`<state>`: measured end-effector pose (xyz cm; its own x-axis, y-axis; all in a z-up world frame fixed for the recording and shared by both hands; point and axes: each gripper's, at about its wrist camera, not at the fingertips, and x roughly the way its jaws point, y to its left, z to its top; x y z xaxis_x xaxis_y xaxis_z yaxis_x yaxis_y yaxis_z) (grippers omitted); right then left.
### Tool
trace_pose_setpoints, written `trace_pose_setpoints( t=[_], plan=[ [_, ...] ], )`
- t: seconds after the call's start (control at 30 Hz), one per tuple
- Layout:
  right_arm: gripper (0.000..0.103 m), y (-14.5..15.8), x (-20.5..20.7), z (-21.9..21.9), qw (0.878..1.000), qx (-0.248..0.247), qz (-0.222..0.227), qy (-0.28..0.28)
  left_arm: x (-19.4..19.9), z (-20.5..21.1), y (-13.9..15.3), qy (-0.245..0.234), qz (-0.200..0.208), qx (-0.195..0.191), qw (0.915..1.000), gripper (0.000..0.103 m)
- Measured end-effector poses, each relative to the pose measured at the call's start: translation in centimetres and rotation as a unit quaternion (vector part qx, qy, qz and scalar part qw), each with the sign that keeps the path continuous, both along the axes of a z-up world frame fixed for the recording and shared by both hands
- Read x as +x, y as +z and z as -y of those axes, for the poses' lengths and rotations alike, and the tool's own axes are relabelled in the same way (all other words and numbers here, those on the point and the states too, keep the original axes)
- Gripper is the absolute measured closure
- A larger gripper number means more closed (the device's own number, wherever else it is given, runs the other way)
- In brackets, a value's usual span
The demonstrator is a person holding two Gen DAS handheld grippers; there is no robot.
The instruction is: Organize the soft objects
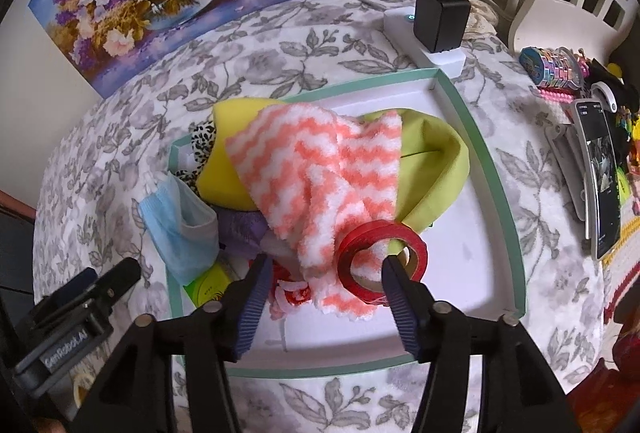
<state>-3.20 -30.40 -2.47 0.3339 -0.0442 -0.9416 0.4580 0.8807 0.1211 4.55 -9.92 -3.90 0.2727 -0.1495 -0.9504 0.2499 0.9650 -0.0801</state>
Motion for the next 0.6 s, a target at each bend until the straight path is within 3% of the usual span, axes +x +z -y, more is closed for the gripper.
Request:
trace_pose_setpoints(
  t=[0.07, 0.37, 0.53, 0.6],
  plan=[
    [0.038, -0.1, 0.1, -0.1, 1.000, -0.002, -0.003, 0.004, 0.2, -0.4, -0.2, 0.007, -0.003, 0.004, 1.0000, 0.008],
    [0.021, -0.5, 0.3, -0.5, 1.000, 0.000, -0.005, 0.010, 1.0, -1.3, -0.8, 0.025, -0.009, 0.005, 0.9996, 0.007],
    [0.007, -0.6, 0.5, -0.7, 1.000, -0.004, -0.004, 0.015, 1.3, -1.8, -0.9, 0.032, -0.004, 0.010, 0.9994, 0.007],
    [0.000, -0.6, 0.5, -0.7, 1.000, -0.009, 0.000, 0.014, 1.5, -2.0, -0.9, 0.038, 0.001, 0.019, 0.9991, 0.002]
  ],
)
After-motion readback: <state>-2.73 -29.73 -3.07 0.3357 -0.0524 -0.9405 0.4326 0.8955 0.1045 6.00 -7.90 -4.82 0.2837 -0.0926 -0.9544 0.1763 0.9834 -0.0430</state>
